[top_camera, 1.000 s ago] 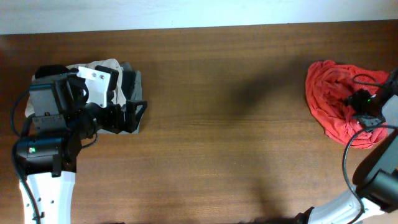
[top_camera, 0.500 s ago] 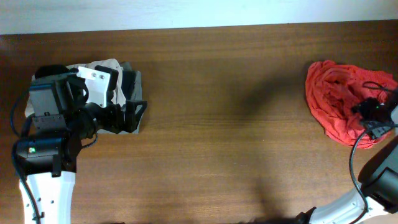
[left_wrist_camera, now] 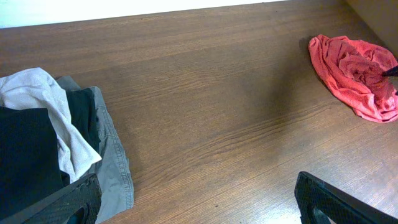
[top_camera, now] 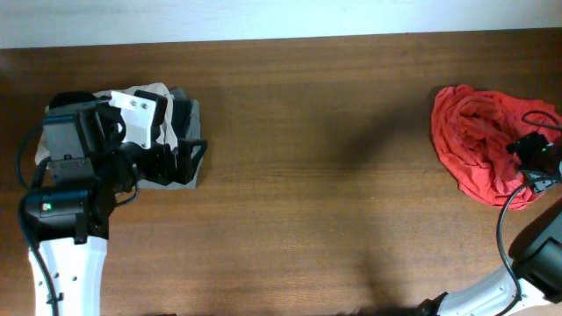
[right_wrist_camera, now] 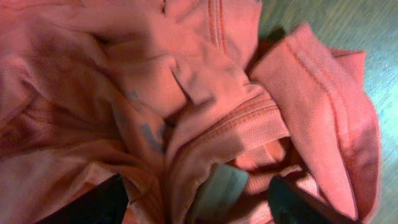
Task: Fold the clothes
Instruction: 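Grasp the orange t-shirt fabric with the right gripper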
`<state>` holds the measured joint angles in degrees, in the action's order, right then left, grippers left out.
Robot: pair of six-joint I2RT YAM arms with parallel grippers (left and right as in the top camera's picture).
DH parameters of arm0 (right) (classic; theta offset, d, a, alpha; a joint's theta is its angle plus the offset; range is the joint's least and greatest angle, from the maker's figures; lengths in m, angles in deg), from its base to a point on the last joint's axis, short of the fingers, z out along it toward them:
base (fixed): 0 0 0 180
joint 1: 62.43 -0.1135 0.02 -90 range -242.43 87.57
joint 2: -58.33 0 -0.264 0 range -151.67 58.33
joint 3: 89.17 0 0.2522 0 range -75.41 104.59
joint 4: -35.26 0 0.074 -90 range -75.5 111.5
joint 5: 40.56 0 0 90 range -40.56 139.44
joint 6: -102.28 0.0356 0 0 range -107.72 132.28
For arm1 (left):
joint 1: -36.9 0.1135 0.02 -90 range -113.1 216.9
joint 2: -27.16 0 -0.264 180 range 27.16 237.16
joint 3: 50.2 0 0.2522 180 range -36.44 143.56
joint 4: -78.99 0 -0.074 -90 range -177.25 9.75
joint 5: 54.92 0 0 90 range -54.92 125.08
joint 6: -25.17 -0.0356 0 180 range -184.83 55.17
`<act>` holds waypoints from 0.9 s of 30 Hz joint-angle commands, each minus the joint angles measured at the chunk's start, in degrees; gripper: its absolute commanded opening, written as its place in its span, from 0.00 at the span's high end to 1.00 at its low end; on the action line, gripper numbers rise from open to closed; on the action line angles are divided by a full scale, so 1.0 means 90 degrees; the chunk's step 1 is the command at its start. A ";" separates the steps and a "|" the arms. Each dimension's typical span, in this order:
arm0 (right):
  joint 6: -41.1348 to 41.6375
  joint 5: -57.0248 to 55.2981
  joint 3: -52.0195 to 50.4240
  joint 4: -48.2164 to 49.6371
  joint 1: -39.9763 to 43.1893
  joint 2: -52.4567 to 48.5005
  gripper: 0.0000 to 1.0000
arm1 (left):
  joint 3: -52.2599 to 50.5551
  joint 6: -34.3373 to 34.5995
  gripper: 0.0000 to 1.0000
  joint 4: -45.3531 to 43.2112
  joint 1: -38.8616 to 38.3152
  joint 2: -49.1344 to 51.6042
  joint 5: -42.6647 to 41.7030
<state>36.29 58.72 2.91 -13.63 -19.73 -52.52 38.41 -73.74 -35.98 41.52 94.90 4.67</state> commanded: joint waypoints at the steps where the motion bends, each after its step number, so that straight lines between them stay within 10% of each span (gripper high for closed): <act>1: -0.0002 0.0816 0.0085 0.0248 0.0272 0.0070 0.18 | 0.0087 0.0029 0.01 -0.0002 0.0029 0.0022 0.0032; 6: -0.0223 0.2431 0.0085 0.0595 0.0816 0.0070 0.17 | 0.0087 0.0029 0.01 -0.0010 0.0029 0.0027 0.0032; 27: -0.0112 0.0510 -0.0046 0.0168 0.0143 -0.0546 0.30 | 0.0087 0.0032 0.01 0.0024 0.0029 0.0294 0.0024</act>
<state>34.91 66.11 2.89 -12.30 -18.83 -56.58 38.41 -73.74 -36.03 41.52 97.52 4.91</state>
